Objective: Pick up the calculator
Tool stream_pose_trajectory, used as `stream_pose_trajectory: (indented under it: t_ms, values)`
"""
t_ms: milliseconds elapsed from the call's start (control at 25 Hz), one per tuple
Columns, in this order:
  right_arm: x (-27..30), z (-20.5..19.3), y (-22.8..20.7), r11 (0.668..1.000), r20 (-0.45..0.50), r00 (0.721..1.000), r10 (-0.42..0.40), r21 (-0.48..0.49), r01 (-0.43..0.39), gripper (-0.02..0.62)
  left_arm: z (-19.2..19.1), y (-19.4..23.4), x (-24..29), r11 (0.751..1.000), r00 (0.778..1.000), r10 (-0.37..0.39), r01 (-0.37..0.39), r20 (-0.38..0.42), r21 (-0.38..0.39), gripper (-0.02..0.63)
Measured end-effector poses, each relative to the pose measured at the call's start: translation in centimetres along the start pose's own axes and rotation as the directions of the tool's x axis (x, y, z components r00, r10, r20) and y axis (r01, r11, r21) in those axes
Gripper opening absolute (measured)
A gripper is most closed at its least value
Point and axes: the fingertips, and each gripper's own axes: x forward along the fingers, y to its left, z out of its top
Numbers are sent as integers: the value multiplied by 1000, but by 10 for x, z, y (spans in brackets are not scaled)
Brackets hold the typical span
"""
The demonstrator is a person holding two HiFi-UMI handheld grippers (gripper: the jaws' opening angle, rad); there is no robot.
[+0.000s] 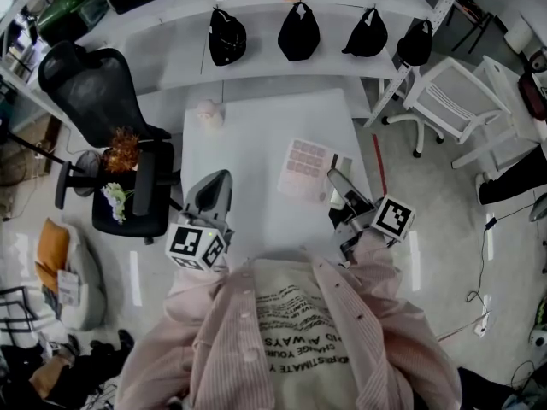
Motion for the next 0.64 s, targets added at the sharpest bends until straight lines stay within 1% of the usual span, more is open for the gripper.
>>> stream_pose_trajectory:
  t_ms: [200,320,640]
  values:
    - [-1,-1,-3,1000,1,1000,-14,-8,14,95,-4,-1,1,1000,1000,-1,1,-9,0,2]
    - [1,-4,-2,1000,5,1000,-1,17,0,95,-6,-3,2,1000,1000,-8,8,-13,-3,2]
    - [1,-1,-6,999,12,1000,7,44,-7,94,-8,-3,5,1000,1000,-6,6,-18,-8,2]
